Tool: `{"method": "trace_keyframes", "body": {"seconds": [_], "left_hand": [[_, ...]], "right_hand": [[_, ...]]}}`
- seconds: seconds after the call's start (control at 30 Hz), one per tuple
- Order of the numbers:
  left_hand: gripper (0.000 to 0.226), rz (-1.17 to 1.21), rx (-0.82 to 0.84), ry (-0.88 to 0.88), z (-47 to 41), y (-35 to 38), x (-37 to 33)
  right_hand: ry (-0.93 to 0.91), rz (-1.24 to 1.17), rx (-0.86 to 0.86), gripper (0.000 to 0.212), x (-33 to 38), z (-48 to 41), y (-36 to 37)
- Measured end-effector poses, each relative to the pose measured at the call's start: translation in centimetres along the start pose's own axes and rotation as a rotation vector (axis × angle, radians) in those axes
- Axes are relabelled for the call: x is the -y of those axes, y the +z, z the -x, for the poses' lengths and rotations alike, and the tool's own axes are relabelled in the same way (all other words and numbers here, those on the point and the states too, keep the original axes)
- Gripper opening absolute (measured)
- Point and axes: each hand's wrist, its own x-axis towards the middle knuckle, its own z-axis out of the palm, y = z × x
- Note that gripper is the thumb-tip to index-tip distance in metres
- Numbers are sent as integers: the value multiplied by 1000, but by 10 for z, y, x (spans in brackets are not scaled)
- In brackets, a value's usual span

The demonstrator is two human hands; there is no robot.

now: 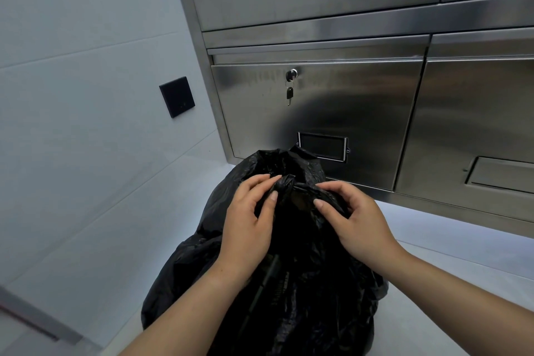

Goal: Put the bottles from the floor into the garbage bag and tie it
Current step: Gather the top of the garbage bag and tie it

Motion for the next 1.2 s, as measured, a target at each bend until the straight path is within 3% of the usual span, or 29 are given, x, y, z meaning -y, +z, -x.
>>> {"method": "trace_keyframes", "body": {"seconds": [0.23,0.43,0.67,0.87,1.07,1.2], "left_hand": [[31,43,128,-36,7,10,-4],[24,22,114,-77,10,10,0],[27,7,126,-60,11,10,-1],[33,58,183,-83,11,11,2],[18,129,184,-68,13,10,1],[23,97,196,-94,10,9,3]], "right_hand": [[-64,22,117,21,4,6,11],[-18,-80,145,30,5,9,13],[67,-162,66,3,3,5,16],[129,-77,33,9,-4,6,17],[150,-75,9,11,-5,2,14],[154,-81,33,7,-5,4,14]]}}
